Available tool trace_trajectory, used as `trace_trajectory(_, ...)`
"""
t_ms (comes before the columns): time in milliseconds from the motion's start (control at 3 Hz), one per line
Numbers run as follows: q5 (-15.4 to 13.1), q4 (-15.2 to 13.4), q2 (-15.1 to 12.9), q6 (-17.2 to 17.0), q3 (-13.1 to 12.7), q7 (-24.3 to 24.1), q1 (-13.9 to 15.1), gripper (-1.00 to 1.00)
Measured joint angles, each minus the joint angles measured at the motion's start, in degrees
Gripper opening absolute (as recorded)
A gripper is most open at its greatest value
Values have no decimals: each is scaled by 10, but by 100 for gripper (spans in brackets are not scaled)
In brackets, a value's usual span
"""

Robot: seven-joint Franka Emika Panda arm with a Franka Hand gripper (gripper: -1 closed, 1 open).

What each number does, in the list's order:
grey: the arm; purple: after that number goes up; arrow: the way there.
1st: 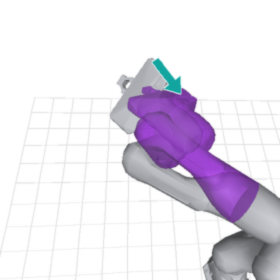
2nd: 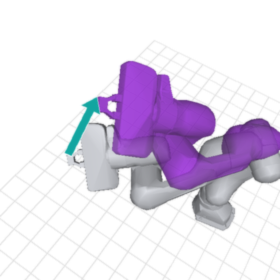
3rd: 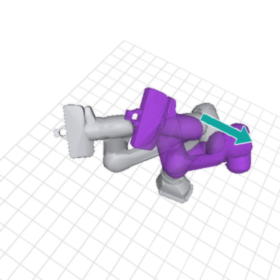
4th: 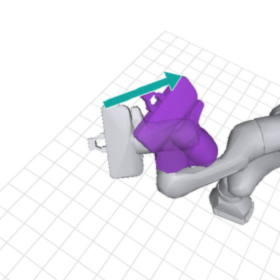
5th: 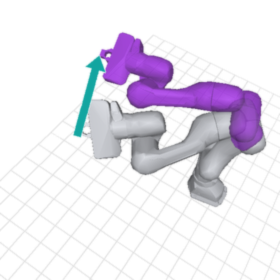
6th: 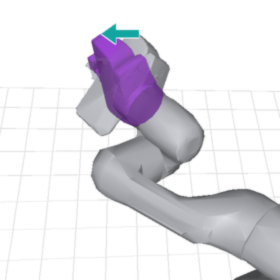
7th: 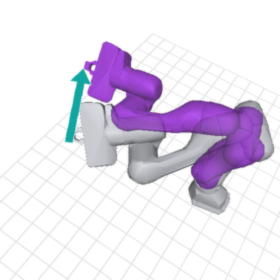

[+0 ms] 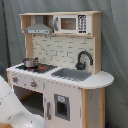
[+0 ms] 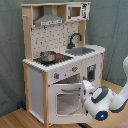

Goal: Play with the kitchen

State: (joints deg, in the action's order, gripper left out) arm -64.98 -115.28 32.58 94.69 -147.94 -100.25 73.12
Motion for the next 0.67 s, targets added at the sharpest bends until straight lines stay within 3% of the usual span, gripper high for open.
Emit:
trace_trajectory(333, 29, 1, 0, -38, -19, -1, -1, 100)
trace_trajectory(667, 23, 34, 0, -84, -15, 23, -5, 100)
